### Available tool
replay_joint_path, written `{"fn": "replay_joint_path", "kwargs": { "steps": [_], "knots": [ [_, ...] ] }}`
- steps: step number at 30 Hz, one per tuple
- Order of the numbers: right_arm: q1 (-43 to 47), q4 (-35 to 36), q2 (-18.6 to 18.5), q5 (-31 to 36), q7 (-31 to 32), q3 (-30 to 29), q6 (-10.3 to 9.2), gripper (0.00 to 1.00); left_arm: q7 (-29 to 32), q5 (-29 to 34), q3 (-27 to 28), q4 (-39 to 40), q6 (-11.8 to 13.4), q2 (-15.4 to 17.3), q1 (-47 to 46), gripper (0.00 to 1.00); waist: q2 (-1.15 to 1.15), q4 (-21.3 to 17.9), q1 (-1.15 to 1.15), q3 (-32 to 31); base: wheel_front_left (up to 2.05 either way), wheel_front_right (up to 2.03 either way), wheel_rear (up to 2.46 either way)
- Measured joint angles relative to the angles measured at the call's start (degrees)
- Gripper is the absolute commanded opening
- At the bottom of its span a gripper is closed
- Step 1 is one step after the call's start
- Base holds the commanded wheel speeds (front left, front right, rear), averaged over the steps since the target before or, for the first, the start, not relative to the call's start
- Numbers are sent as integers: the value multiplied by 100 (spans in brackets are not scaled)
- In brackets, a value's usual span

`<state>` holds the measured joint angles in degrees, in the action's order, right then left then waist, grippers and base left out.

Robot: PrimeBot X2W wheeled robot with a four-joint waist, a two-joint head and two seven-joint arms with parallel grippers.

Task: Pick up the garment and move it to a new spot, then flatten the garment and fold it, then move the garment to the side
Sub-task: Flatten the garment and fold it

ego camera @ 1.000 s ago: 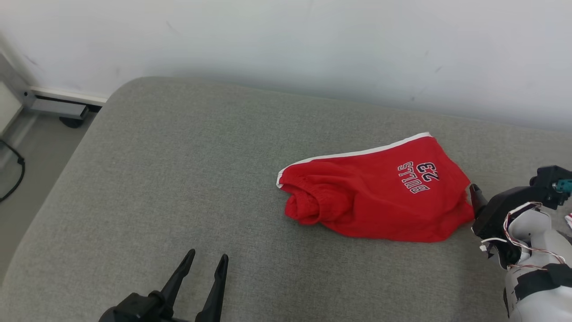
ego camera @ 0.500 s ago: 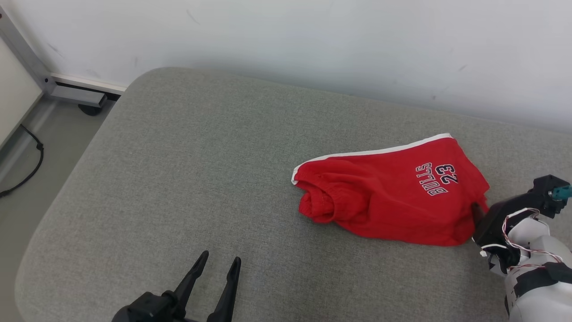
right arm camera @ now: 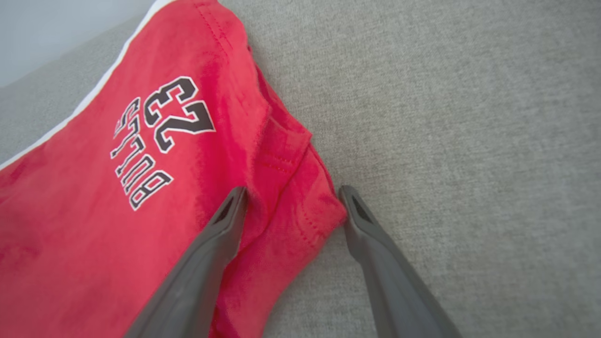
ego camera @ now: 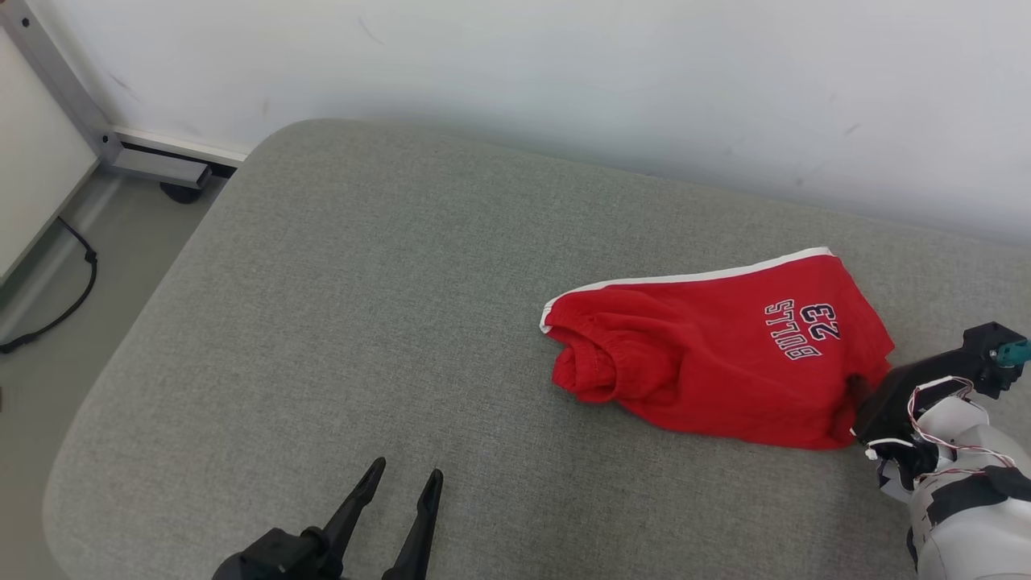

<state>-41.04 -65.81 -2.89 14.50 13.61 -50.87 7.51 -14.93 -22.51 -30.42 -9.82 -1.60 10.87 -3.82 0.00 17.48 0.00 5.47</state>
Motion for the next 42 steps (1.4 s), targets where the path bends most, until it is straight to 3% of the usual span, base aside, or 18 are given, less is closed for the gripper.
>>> {"fn": "replay_joint_path", "kwargs": {
  "steps": [5, 6, 7, 8, 9, 10, 11, 12, 19, 27, 36, 42],
  "knots": [
    [-94, -44, -8, 378, 59, -232, 0, 100, 0, 7, 4, -20, -42, -22, -23, 100, 0, 53, -1, 59, 0, 0, 0],
    [-123, -52, -9, 456, 73, -264, 0, 92, 0, 8, 11, -24, -43, -25, -28, 100, 0, 62, -1, 72, 0, 0, 0],
    [-151, -48, -10, 541, 87, -286, 0, 55, 0, 8, 16, -29, -43, -31, -29, 100, 0, 69, -1, 84, 0, 0, 0],
    [-169, -42, -11, 608, 88, -311, 0, 39, 0, 8, 22, -33, -44, -37, -30, 100, 0, 75, -1, 95, 0, 0, 0],
    [-175, -27, -11, 690, 86, -335, 0, 26, 0, 8, 27, -36, -45, -44, -32, 100, 0, 80, -1, 104, 0, 0, 0],
    [-177, -18, -11, 791, 75, -357, 0, 26, 0, 8, 32, -43, -46, -47, -36, 100, 0, 84, -1, 110, 0, 0, 0],
    [-181, 0, -10, 870, 58, -376, 0, 17, 0, 8, 36, -52, -48, -51, -40, 100, 0, 87, -1, 114, 0, 0, 0],
    [-185, 16, -3, 947, 51, -390, 1, 0, 0, 11, 38, -56, -51, -56, -46, 100, 0, 90, -1, 115, 0, 0, 0],
    [-209, -135, 4, 1133, -320, -588, 1, 0, 0, 25, 63, -92, -87, -101, -49, 100, 0, 88, -1, 53, 0, 0, 0],
    [-275, -656, 9, 880, -1016, -684, 1, 0, 0, 38, 131, -78, -60, -82, 14, 100, 0, -61, -1, -78, 0, 0, 0],
    [-63, -801, 10, 781, -1446, -463, 1, 0, 0, 42, 133, -44, -45, -42, 85, 100, 0, -394, -1, -221, 0, 0, 0],
    [202, -816, 12, 240, -1308, 18, 1, 0, 0, 42, 104, -27, -45, -14, 96, 100, 0, -607, -1, -300, 0, 0, 0]
  ]
}}
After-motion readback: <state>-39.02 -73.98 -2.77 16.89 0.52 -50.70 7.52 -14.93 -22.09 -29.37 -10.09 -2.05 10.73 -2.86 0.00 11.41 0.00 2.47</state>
